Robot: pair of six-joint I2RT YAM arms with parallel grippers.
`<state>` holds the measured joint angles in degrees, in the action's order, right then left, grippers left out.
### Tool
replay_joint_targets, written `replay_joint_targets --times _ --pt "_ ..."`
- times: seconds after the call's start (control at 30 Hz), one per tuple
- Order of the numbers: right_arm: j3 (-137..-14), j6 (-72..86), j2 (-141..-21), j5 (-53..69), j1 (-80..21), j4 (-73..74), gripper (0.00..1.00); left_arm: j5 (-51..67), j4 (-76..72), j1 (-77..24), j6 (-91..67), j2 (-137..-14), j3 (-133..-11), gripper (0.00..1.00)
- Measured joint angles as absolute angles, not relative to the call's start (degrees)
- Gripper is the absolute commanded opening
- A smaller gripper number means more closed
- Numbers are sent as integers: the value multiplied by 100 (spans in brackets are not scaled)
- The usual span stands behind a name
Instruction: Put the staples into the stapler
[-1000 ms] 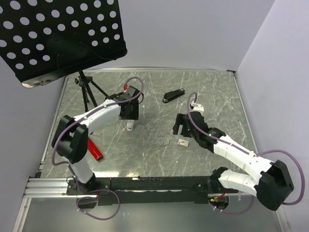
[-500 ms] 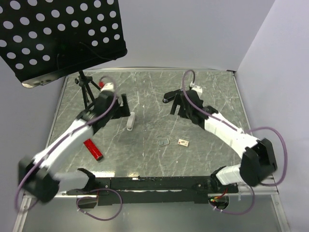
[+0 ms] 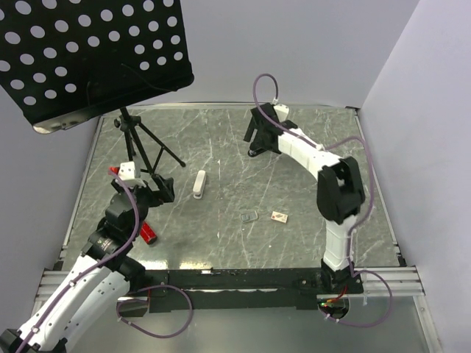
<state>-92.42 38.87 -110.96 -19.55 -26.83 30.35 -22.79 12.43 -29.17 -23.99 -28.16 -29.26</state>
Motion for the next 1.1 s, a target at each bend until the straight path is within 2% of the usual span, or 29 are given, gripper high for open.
replay_joint_targets --times 0.27,0.5,0.53,0.6,0.7,0.73,0.8,0.83,0.9,1.0,1.1 --pt "-10814 4252 -12591 -2110 -2574 3452 97 -2434 834 -2917 -2261 -2851 -2926 99" --pt "-10973 4453 -13034 -2145 -2373 3760 81 -2403 753 -2917 -2233 -2862 -2926 98" --pt "-10934 4451 -13039 -2141 -2335 3767 74 -2388 744 -2917 -2222 -2862 -2926 98" --pt "-10809 4418 -13017 -2145 -2279 3745 69 -2373 711 -2917 -2213 -2862 -2926 98" --pt "-10219 4329 -12814 -2130 -2244 3522 53 -2342 661 -2917 -2206 -2860 -2926 98" --pt "-9867 4268 -12645 -2126 -2233 3459 41 -2329 663 -2917 -2200 -2860 -2926 98" --pt "-9470 4174 -12433 -2102 -2222 3356 28 -2305 663 -2917 -2187 -2862 -2926 98" --pt "-9286 4084 -12309 -2106 -2222 3299 17 -2283 663 -2917 -2180 -2862 -2926 98" --pt "-8847 3979 -11911 -2078 -2224 3146 6 -2246 663 -2917 -2167 -2862 -2926 98" --pt "-8184 3636 -11316 -1953 -2231 2989 0 -2228 661 -2917 -2161 -2873 -2926 98" --pt "-7505 3216 -10735 -1837 -2300 2768 0 -2204 661 -2917 -2119 -2882 -2926 98"
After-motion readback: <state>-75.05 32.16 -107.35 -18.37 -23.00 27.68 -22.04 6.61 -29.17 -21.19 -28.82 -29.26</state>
